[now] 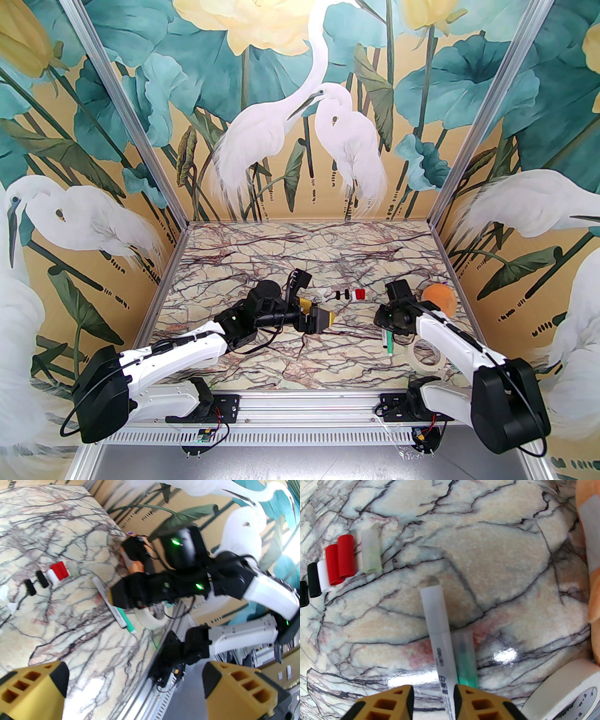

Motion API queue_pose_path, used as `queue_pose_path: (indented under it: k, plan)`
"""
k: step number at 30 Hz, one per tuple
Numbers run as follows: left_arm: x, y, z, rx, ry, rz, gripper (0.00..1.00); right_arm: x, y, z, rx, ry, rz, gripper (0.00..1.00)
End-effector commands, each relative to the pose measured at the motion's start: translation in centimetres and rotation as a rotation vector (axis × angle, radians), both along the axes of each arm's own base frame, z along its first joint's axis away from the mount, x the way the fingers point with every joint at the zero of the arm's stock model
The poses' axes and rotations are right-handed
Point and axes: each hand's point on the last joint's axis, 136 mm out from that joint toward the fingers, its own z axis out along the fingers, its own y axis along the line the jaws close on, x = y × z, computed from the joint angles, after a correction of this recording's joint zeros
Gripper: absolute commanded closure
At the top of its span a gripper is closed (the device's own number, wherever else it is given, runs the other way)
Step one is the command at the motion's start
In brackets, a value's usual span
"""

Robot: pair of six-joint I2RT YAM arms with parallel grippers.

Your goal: Open the pen caps

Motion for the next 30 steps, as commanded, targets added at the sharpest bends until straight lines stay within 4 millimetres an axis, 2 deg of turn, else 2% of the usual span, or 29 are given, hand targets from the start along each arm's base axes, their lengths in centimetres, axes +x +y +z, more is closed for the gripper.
queue_pose_path:
  k: [1, 12, 21, 30]
  plan:
    - [-0.8, -0.3, 0.4, -0.018, -0.027, -0.051, 0.01, 0.7, 0.1, -0.1, -0.005, -0.015, 0.023, 0.64]
    - [-0.3, 0.0, -0.3, 0.0, -0.014, -0.016, 0.01, 0.4, -0.1, -1.0, -0.019, 0.012, 0.016, 0.65]
    - [-0.3, -0.2, -0.6, -0.011, 0.002, -0.017, 0.01, 0.4, -0.5, -0.9, -0.038, 0.015, 0.002, 0.65]
    - [-0.4, -0.3, -0.9, -0.012, 0.011, -0.024, 0.01, 0.5, 0.0, -1.6, -0.025, 0.044, 0.018, 0.66]
